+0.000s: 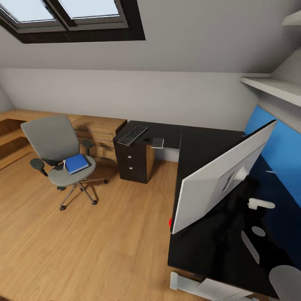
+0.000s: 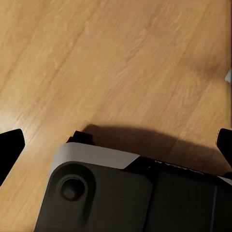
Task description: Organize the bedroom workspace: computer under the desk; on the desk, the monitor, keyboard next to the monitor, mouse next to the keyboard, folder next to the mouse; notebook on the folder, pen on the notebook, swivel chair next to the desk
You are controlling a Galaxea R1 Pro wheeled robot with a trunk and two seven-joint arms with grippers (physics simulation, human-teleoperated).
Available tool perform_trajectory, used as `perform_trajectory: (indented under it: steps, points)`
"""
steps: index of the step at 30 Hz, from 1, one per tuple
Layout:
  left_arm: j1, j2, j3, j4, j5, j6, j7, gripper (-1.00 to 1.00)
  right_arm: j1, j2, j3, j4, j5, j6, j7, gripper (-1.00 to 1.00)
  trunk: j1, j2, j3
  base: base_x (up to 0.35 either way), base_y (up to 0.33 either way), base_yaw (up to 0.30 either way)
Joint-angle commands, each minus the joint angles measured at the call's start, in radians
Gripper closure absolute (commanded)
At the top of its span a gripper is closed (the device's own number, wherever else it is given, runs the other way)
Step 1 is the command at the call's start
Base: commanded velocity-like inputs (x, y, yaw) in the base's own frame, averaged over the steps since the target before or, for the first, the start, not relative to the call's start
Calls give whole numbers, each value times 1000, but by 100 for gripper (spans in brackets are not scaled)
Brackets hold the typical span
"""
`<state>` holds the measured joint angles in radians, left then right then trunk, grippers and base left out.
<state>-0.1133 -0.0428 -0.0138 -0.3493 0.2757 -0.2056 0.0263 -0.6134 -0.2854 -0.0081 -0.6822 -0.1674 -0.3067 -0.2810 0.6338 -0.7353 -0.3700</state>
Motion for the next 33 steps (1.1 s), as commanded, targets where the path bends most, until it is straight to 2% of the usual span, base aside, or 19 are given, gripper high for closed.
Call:
perform_trajectory:
  steps: [1,27,33]
  points:
    - [0,0,-2,0,3,-3,3,-100,0,-1,3,29,-23,-9,-3,100,0,-1,-1,-21,-110,0]
    - [0,3,0,1,5,-3,3,-100,0,-1,3,29,-21,-9,-3,100,0,-1,-1,-9,-47,0]
    - [0,3,0,1,5,-3,3,-100,0,-1,3,29,-21,-9,-3,100,0,-1,-1,-123,-96,0]
